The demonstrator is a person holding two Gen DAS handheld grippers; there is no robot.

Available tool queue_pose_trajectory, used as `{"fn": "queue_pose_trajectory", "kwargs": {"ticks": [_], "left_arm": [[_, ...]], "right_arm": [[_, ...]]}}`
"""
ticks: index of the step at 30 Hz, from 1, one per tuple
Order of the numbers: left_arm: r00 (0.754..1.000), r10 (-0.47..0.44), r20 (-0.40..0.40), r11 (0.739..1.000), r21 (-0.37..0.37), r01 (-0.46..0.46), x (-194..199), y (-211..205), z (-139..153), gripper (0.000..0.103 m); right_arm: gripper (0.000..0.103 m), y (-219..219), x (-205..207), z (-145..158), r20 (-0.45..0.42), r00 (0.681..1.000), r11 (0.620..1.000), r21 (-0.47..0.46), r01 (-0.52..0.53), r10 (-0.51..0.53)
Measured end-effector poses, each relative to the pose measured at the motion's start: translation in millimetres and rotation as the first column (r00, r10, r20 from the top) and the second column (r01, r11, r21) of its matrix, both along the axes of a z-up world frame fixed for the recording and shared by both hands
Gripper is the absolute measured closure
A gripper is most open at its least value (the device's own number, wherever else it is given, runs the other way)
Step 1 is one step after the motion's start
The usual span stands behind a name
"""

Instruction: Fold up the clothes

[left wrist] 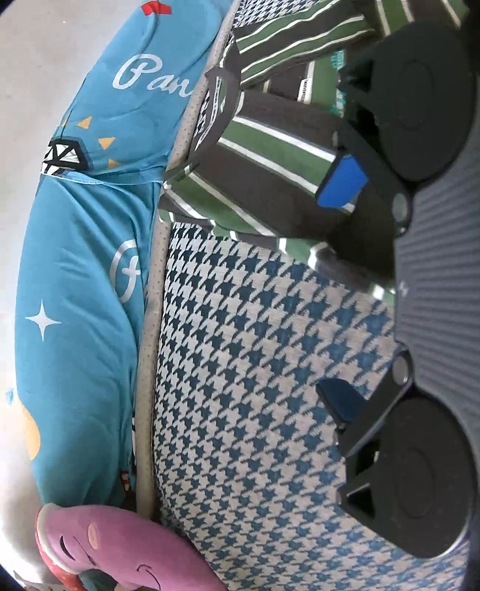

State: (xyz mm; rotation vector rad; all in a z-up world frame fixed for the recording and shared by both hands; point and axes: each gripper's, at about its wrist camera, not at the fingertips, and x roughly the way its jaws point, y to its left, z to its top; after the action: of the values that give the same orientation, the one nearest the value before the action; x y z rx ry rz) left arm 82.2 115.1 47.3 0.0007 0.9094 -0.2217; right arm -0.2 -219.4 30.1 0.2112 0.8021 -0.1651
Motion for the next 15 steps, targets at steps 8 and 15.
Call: {"fn": "queue_pose_trajectory", "kwargs": {"ticks": [8,15], "left_arm": [[1.000,0.005,-0.007,0.998,0.060,-0.005,9,-9,-12,0.000],[1.000,0.017,-0.008,0.990,0.138,-0.016,16,-7,-26,0.000]], "right_arm": [[0.046,-3,3,-2,0.004,1.000,1.000,0.006,0.004,-0.004],[0.046,-12,5,-8,0.005,1.000,0.999,0.040,0.019,-0.019]]}}
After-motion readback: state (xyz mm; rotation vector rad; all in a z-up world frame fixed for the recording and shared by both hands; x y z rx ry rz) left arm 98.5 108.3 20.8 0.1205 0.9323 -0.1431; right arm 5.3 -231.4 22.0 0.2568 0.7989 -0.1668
